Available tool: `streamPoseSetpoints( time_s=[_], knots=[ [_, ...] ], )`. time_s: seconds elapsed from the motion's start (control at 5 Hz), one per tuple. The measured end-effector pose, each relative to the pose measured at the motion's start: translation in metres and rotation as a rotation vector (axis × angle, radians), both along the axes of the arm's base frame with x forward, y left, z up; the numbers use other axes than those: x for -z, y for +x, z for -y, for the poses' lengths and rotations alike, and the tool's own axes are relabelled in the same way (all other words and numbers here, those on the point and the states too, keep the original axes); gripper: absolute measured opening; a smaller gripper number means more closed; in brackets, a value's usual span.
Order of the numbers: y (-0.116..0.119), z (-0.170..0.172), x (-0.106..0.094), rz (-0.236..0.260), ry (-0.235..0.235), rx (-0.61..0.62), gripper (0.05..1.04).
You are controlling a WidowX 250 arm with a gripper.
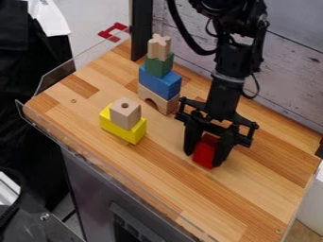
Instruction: Put the red block down to the desk
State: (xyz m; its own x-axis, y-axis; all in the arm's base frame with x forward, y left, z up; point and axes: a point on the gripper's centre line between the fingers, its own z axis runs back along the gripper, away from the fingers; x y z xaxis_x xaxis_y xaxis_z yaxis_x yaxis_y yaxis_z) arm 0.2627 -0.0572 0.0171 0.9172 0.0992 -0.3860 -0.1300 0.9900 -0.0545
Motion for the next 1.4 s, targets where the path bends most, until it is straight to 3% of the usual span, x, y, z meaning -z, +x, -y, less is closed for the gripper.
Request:
streamPoseSetpoints(
  time_s=[0.2, 0.4, 0.6, 0.8, 1.2, 1.4],
  knots=[
    [0.004, -0.003, -0.001, 0.012, 0.008, 0.007, 0.563],
    [0.009, -0.001, -0.003, 0.015, 0.021, 0.041, 0.636],
    [0.009, -0.005, -0.006, -0.006, 0.052, 0.068, 0.928],
    [0.012, -0.006, -0.027, 0.054, 0.077, 0.055, 1.002],
    [0.009, -0.007, -0.098, 0.267, 0.107, 0.027, 0.999],
    [0.004, -0.007, -0.11, 0.279, 0.12, 0.005, 0.999]
  ],
)
